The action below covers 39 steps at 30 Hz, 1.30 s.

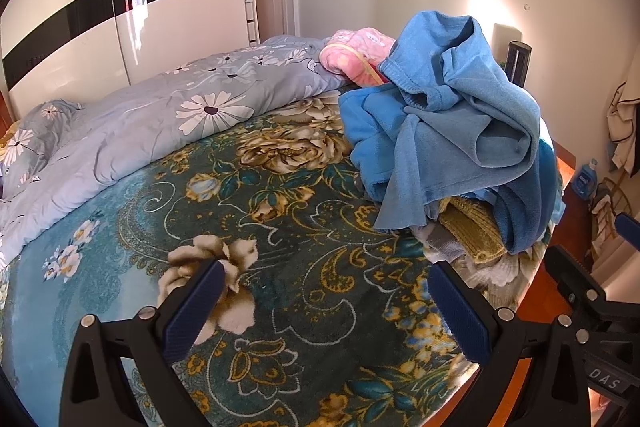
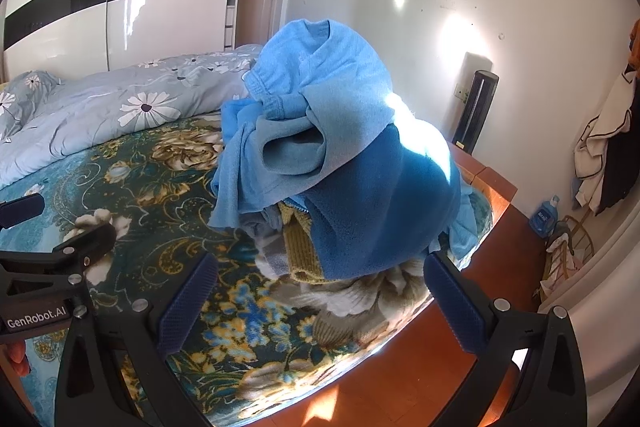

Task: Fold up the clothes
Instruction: 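Reach both grippers toward the pile of blue clothes on the bed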

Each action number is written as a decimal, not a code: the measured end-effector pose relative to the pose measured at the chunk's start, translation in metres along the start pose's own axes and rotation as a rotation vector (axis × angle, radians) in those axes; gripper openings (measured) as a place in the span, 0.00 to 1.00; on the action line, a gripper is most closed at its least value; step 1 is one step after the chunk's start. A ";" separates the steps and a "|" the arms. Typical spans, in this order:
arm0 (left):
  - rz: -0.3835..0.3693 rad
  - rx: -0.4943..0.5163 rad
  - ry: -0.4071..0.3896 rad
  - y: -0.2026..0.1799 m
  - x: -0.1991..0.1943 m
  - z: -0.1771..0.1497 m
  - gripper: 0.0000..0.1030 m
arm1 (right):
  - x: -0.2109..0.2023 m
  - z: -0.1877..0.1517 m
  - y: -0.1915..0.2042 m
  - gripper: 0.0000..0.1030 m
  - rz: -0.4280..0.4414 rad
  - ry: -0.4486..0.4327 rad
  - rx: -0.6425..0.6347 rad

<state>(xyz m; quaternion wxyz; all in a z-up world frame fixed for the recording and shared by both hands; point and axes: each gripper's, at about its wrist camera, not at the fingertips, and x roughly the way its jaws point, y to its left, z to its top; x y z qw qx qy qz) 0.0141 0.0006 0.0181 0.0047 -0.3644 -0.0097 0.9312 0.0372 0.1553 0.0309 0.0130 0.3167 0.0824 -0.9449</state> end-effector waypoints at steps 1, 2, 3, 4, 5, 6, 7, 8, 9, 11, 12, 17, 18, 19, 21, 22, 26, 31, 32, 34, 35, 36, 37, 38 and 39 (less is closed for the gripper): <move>-0.001 -0.001 0.000 0.000 -0.001 0.000 1.00 | -0.001 0.000 0.000 1.00 0.001 -0.003 0.001; -0.003 -0.002 0.000 0.001 -0.001 0.000 1.00 | -0.002 0.001 -0.001 1.00 0.003 -0.005 0.002; -0.004 -0.003 0.000 0.001 -0.002 0.000 1.00 | -0.004 0.001 -0.001 1.00 0.004 -0.007 0.003; -0.005 -0.004 0.000 0.002 -0.003 0.000 1.00 | -0.005 0.001 -0.002 1.00 0.006 -0.009 0.004; -0.007 -0.005 -0.001 0.002 -0.004 0.001 1.00 | -0.006 0.001 -0.002 1.00 0.008 -0.011 0.005; -0.009 -0.007 -0.001 0.002 -0.004 0.001 1.00 | -0.007 0.001 -0.003 1.00 0.010 -0.014 0.006; -0.012 -0.008 -0.002 0.002 -0.005 0.001 1.00 | -0.008 0.001 -0.004 1.00 0.013 -0.016 0.008; -0.016 -0.006 -0.004 0.002 -0.006 0.000 1.00 | -0.009 0.001 -0.004 1.00 0.016 -0.018 0.011; -0.015 -0.004 -0.007 0.001 -0.007 0.000 1.00 | -0.009 0.003 -0.001 1.00 0.018 -0.019 0.012; -0.018 0.001 -0.014 0.000 -0.008 0.000 1.00 | -0.010 0.003 -0.002 1.00 0.022 -0.021 0.013; -0.019 0.004 -0.017 0.000 -0.009 0.000 1.00 | -0.011 0.003 -0.002 1.00 0.023 -0.022 0.013; -0.036 0.004 -0.028 -0.001 -0.012 0.000 1.00 | -0.014 0.005 -0.004 1.00 0.026 -0.032 0.011; -0.041 0.000 -0.028 -0.001 -0.012 0.000 1.00 | -0.015 0.005 -0.004 1.00 0.026 -0.034 0.010; -0.047 -0.004 -0.028 -0.001 -0.012 0.000 1.00 | -0.015 0.005 -0.004 1.00 0.026 -0.036 0.010; -0.042 -0.017 -0.030 0.000 -0.013 0.002 1.00 | -0.017 0.004 -0.004 1.00 0.023 -0.040 0.007; -0.043 -0.023 -0.032 0.001 -0.014 0.003 1.00 | -0.017 0.004 -0.004 1.00 0.022 -0.042 0.007; -0.059 -0.036 -0.038 0.003 -0.015 0.003 1.00 | -0.018 0.004 -0.005 1.00 0.018 -0.050 0.006; -0.060 -0.049 -0.065 0.006 -0.018 0.004 1.00 | -0.020 0.006 -0.005 1.00 0.016 -0.065 0.008; -0.054 -0.039 -0.069 0.005 -0.019 0.004 1.00 | -0.021 0.006 -0.005 1.00 0.016 -0.072 0.008; -0.037 -0.005 -0.063 0.002 -0.018 0.005 1.00 | -0.021 0.006 -0.006 1.00 0.019 -0.078 0.012; -0.035 0.007 -0.064 0.001 -0.019 0.005 1.00 | -0.021 0.006 -0.006 1.00 0.021 -0.078 0.014; -0.032 0.018 -0.066 0.000 -0.019 0.004 1.00 | -0.021 0.006 -0.006 1.00 0.023 -0.077 0.016; -0.031 0.022 -0.067 -0.001 -0.019 0.004 1.00 | -0.020 0.007 -0.006 1.00 0.025 -0.077 0.018; -0.028 0.029 -0.071 -0.001 -0.020 0.004 1.00 | -0.020 0.007 -0.006 1.00 0.029 -0.076 0.021; -0.025 0.035 -0.076 -0.002 -0.020 0.004 1.00 | -0.020 0.007 -0.006 1.00 0.036 -0.075 0.026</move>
